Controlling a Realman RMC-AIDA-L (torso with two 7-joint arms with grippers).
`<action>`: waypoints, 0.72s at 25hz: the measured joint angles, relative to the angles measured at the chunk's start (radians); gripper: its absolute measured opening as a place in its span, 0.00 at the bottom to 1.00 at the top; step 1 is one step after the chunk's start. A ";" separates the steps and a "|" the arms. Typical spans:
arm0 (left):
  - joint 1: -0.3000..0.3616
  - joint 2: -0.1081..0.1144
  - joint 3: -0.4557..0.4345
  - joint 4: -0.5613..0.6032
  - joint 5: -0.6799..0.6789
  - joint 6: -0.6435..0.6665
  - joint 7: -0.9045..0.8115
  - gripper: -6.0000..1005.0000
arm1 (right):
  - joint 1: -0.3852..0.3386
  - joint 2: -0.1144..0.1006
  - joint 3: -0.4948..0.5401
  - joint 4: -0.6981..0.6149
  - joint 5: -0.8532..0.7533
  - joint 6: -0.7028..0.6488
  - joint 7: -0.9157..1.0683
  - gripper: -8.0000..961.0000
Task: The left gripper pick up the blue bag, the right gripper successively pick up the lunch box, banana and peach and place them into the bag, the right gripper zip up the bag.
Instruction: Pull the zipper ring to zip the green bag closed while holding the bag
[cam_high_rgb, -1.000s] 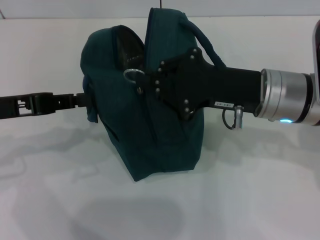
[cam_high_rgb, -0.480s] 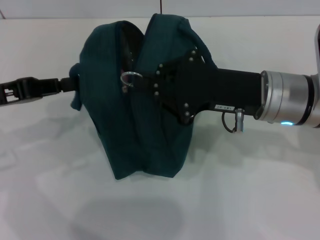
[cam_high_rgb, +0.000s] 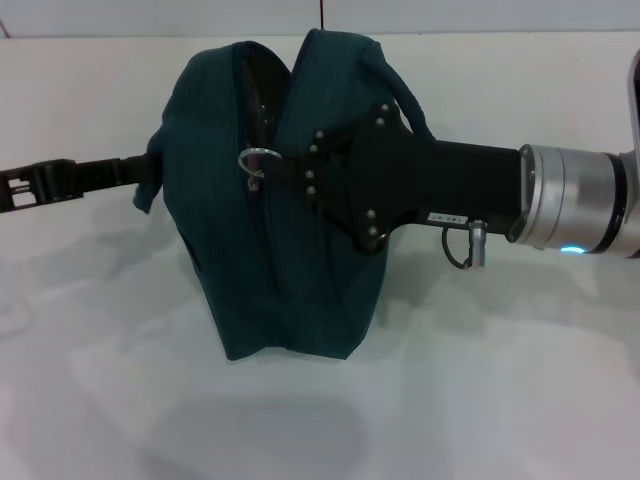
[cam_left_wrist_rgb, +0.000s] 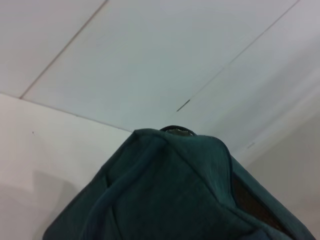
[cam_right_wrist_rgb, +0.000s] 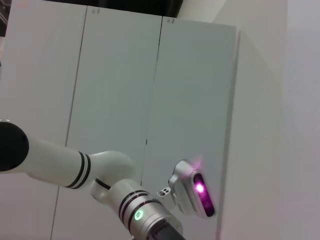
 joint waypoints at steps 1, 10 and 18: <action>0.001 0.002 -0.003 0.000 -0.005 -0.001 0.003 0.09 | 0.000 0.000 0.000 0.000 0.000 0.000 0.000 0.04; 0.010 0.014 -0.031 0.003 -0.015 0.000 0.002 0.44 | 0.000 0.000 0.005 0.002 0.000 0.001 -0.004 0.04; 0.017 0.043 -0.080 0.008 -0.018 0.021 0.000 0.65 | 0.022 0.003 0.004 0.003 0.000 0.015 -0.013 0.04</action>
